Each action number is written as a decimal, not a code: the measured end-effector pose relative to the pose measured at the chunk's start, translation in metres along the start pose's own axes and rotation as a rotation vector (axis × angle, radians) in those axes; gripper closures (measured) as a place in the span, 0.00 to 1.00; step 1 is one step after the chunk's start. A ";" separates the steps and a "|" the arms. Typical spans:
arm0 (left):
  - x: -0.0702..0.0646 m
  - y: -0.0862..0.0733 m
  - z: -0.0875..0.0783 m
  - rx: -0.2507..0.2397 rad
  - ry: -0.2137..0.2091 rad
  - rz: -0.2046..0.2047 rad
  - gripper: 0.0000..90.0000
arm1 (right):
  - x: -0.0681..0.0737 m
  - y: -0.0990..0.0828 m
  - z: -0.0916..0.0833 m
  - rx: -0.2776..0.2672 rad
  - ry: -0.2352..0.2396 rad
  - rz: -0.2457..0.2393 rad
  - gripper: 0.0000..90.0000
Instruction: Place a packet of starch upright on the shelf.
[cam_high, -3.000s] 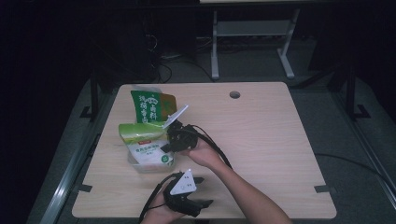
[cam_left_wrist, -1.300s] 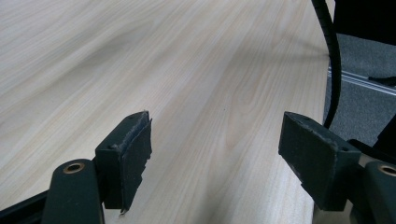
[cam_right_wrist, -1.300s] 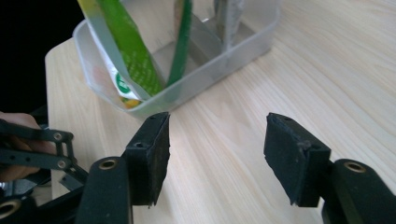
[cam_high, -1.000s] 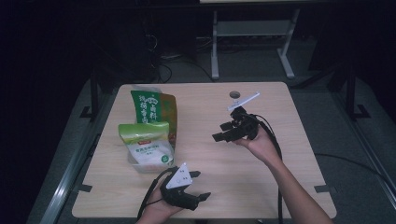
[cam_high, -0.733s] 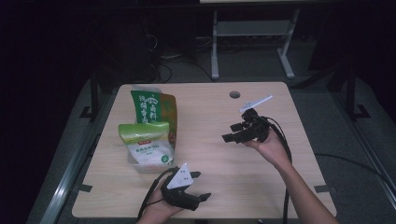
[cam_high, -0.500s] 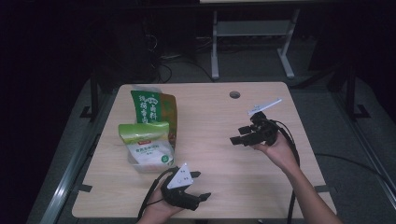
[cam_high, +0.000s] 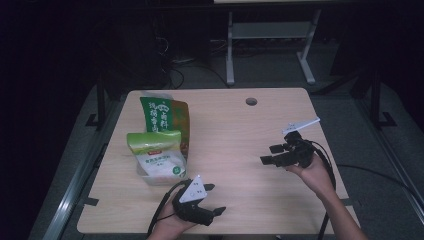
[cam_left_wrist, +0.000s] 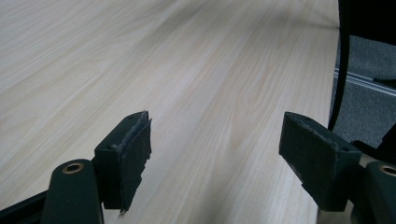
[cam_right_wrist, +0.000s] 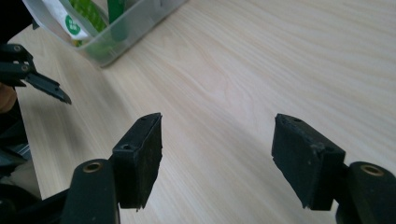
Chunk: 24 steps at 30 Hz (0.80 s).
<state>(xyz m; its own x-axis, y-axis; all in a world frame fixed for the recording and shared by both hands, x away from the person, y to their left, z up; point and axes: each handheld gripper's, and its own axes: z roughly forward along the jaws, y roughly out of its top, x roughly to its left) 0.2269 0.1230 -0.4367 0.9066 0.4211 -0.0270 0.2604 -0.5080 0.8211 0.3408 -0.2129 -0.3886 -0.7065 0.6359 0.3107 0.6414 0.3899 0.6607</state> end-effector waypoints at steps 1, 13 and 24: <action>0.000 0.000 0.000 -0.001 -0.001 -0.002 0.27 | 0.000 -0.002 0.000 -0.002 0.002 0.001 0.36; 0.003 -0.001 -0.001 -0.007 -0.001 -0.018 0.27 | -0.005 -0.040 -0.008 -0.004 -0.007 0.037 0.35; 0.004 -0.002 0.001 0.006 -0.014 -0.018 0.27 | -0.005 -0.093 -0.015 -0.037 -0.027 0.110 0.30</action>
<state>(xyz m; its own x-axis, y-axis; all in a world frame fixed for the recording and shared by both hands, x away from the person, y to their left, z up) 0.2305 0.1257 -0.4390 0.9063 0.4197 -0.0502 0.2789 -0.5046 0.8171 0.2803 -0.2623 -0.4410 -0.6236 0.6915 0.3646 0.7030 0.2921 0.6485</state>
